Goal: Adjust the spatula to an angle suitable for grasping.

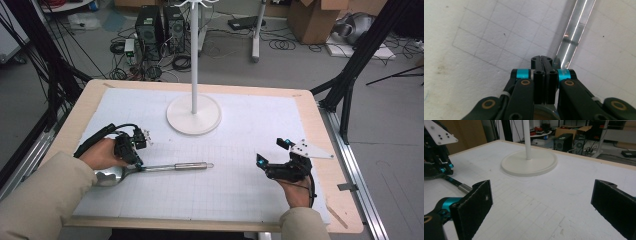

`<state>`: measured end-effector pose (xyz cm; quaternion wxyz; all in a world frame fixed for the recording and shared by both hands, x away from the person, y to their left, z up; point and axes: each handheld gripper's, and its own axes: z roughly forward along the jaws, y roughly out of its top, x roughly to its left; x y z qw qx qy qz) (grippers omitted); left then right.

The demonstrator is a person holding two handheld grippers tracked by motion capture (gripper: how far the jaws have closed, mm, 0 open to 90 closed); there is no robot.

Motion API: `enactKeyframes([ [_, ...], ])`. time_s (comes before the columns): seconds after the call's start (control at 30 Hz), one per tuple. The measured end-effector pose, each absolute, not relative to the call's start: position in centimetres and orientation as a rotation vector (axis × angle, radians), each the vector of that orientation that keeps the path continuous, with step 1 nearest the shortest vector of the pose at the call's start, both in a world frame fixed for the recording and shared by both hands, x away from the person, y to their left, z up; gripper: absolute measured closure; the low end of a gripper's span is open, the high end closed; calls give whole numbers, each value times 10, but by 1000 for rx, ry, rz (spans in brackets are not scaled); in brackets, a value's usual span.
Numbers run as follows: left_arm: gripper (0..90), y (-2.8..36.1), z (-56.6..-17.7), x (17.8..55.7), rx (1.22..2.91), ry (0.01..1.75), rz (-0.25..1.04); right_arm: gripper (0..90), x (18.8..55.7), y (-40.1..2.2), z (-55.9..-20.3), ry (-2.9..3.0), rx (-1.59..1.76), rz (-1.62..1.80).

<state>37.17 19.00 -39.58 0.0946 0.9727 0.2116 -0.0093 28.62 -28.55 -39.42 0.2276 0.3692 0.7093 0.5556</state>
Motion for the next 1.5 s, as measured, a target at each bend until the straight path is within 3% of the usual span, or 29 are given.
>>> enactKeyframes([
  [0.13, 831, 191, -388, 370, 2875, 593, -5, 28, 287, -285, -394, 1958, 1011, 1526],
  [0.37, 652, 195, -369, 368, 2789, 527, 25, 28, 286, -285, -394, 1958, 1012, 1527],
  [0.63, 289, 204, -350, 364, 2694, 425, 103, 28, 286, -285, -394, 1954, 1011, 1528],
  [0.7, 151, 203, -347, 362, 2673, 454, 137, 28, 287, -285, -394, 1951, 1005, 1526],
  [0.8, 69, 202, -343, 361, 2647, 442, 146, 28, 286, -285, -394, 1955, 1009, 1527],
  [1.03, 59, 190, -337, 356, 2632, 389, 139, 28, 286, -285, -393, 1956, 1008, 1527],
  [1.5, 63, 147, -349, 351, 2754, 263, 138, 28, 286, -286, -393, 1952, 1010, 1533],
])
